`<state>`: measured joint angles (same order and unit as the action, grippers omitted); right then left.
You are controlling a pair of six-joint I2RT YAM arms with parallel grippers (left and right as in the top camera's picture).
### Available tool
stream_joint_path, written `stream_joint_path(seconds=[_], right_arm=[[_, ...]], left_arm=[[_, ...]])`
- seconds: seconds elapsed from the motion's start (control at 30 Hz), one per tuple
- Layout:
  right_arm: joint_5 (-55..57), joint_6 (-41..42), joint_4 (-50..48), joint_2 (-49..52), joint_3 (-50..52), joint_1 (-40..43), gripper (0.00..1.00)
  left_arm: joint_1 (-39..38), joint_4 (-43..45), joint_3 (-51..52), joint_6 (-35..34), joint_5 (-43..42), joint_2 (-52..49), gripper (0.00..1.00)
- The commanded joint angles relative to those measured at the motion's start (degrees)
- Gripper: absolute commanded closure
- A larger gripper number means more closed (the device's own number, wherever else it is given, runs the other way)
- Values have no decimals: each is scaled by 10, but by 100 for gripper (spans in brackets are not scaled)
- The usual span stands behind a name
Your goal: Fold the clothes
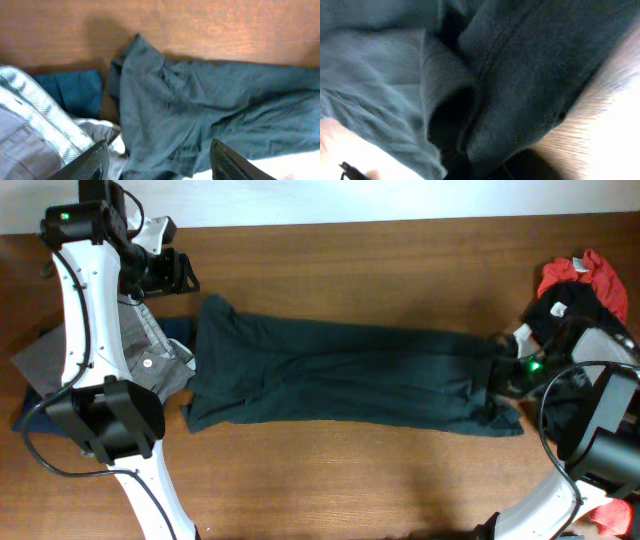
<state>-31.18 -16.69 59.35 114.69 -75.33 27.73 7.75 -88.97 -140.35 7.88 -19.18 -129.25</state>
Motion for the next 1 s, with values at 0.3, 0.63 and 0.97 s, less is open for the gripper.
stream_joint_path(seconds=[0.3,0.63,0.97], right_arm=[[55,26,170,-47,-263,27,96],[34,83,207,-50,-280,-118,96],[113,246,132,-40,-274,-348,91]], left_arm=[[6,-77,-172,5,-21,24,36],[6,-77,-188,5,-21,70,34],[6,-77,-188,3,-27,74,34]])
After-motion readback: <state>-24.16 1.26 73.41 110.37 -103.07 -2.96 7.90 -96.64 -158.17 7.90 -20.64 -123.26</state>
